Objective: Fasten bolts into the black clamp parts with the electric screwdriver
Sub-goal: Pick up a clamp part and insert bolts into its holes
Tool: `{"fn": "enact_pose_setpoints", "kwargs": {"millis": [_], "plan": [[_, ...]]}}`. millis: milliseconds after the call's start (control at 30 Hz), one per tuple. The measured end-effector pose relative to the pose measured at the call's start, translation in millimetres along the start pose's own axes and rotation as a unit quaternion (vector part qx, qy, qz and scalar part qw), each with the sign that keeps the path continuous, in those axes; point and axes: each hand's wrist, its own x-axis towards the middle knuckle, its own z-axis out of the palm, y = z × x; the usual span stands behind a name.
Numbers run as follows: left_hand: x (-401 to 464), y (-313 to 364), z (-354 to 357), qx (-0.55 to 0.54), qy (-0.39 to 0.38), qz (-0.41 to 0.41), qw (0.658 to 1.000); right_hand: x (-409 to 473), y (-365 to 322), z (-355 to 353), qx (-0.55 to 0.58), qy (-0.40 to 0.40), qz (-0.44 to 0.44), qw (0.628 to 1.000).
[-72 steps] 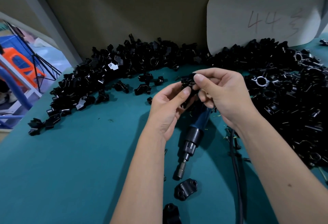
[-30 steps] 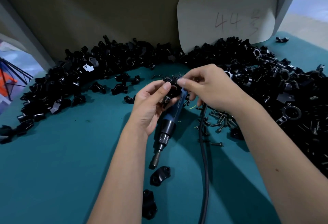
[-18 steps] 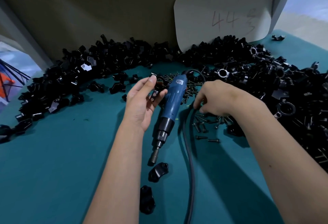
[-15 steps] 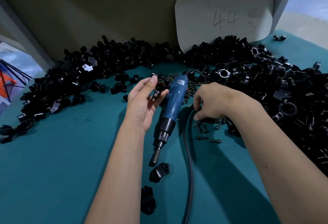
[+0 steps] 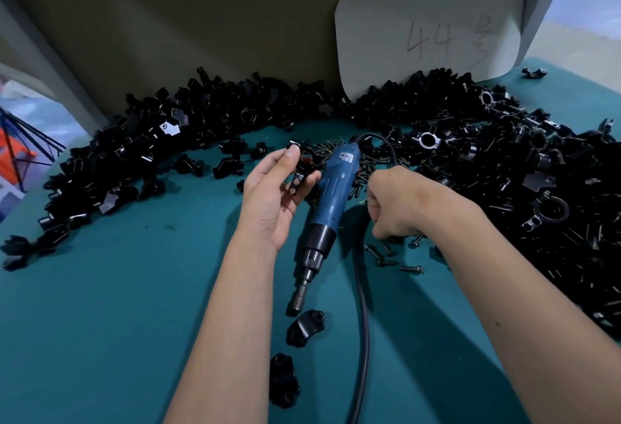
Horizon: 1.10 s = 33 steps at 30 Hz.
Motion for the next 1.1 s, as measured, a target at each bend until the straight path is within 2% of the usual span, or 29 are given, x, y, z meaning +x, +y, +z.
{"fn": "enact_pose_setpoints", "kwargs": {"millis": [133,233,267,333,367,400,533,700,833,933,1100], "plan": [[2,0,-2,0.007,0.002,-0.001,1.0,0,18,-3,0.089,0.065,0.0,0.994],[2,0,-3,0.013,0.002,-0.001,1.0,0,33,-11,0.235,0.148,-0.006,0.961],[3,0,-3,0.015,0.0,-0.001,1.0,1,35,-12,0.31,0.183,-0.007,0.933],[3,-2,-3,0.022,-0.009,0.003,1.0,4,33,-14,0.477,0.23,-0.025,0.848],[3,-3,-3,0.027,-0.015,0.01,0.999,6,28,-15,0.536,0.235,-0.043,0.81],[3,-4,-3,0.033,-0.02,0.018,0.999,9,23,-15,0.563,0.232,-0.065,0.79],[7,-9,-6,0.11,-0.029,0.082,0.99,25,-4,-12,0.545,0.217,-0.138,0.798],[11,-7,-14,0.19,-0.026,0.155,0.969,43,-19,-8,0.524,0.243,-0.143,0.804],[13,-5,-19,0.204,-0.029,0.167,0.964,48,-23,0,0.54,0.212,-0.156,0.799],[12,-3,-17,0.205,-0.036,0.166,0.964,50,-26,4,0.574,0.261,-0.147,0.762],[10,-5,-17,0.235,-0.052,0.167,0.956,53,-35,13,0.544,0.305,-0.148,0.768]]}}
